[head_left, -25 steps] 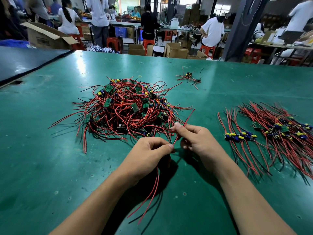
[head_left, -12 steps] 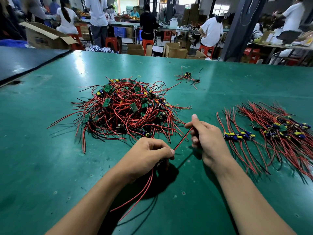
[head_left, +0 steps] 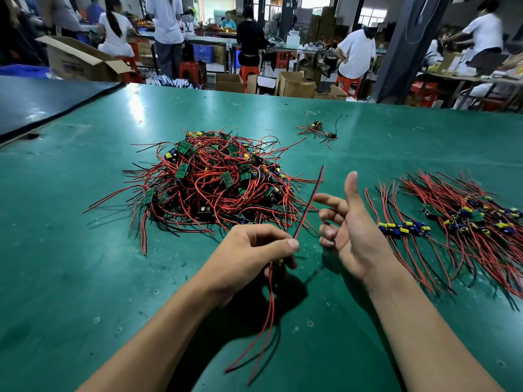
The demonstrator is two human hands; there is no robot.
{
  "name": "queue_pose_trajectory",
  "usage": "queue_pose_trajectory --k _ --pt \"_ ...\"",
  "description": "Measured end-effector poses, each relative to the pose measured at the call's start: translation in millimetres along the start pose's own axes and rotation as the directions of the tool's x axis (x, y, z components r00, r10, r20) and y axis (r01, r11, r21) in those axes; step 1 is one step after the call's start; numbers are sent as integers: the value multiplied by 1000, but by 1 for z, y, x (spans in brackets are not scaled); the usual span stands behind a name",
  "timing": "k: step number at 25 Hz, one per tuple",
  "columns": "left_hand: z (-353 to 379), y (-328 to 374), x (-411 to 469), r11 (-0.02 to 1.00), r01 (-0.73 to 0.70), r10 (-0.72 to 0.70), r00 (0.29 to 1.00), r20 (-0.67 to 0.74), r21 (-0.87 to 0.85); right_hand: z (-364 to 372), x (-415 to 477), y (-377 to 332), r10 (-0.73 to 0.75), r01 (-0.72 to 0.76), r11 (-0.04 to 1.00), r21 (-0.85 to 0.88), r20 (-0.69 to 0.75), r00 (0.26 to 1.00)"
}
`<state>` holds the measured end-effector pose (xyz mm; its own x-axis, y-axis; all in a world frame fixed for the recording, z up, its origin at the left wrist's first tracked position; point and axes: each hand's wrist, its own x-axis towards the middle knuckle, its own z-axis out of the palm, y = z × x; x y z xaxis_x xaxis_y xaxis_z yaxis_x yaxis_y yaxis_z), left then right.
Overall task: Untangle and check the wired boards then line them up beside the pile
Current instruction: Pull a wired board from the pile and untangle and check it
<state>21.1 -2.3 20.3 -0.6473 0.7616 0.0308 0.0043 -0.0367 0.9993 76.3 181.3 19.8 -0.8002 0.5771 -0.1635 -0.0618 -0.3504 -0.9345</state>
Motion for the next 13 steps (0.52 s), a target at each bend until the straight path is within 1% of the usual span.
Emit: queue_pose_trajectory --k 3,6,9,11,13 --pt "0 7 1 984 -154 139 979 -148 -90 4 -1 5 -70 70 997 -12 -7 997" --pt "-2 10 4 960 -242 193 935 -296 -139 9 -4 13 -144 151 980 -126 62 988" --pt "-4 7 6 963 -245 170 872 -460 -110 12 -8 13 -181 196 971 -140 113 977" --pt "-6 5 6 962 -230 121 841 -528 -147 14 -9 9 -184 196 966 -169 81 980" --pt "-9 5 7 952 -212 61 838 -542 -222 17 -10 8 -191 191 959 -208 23 981"
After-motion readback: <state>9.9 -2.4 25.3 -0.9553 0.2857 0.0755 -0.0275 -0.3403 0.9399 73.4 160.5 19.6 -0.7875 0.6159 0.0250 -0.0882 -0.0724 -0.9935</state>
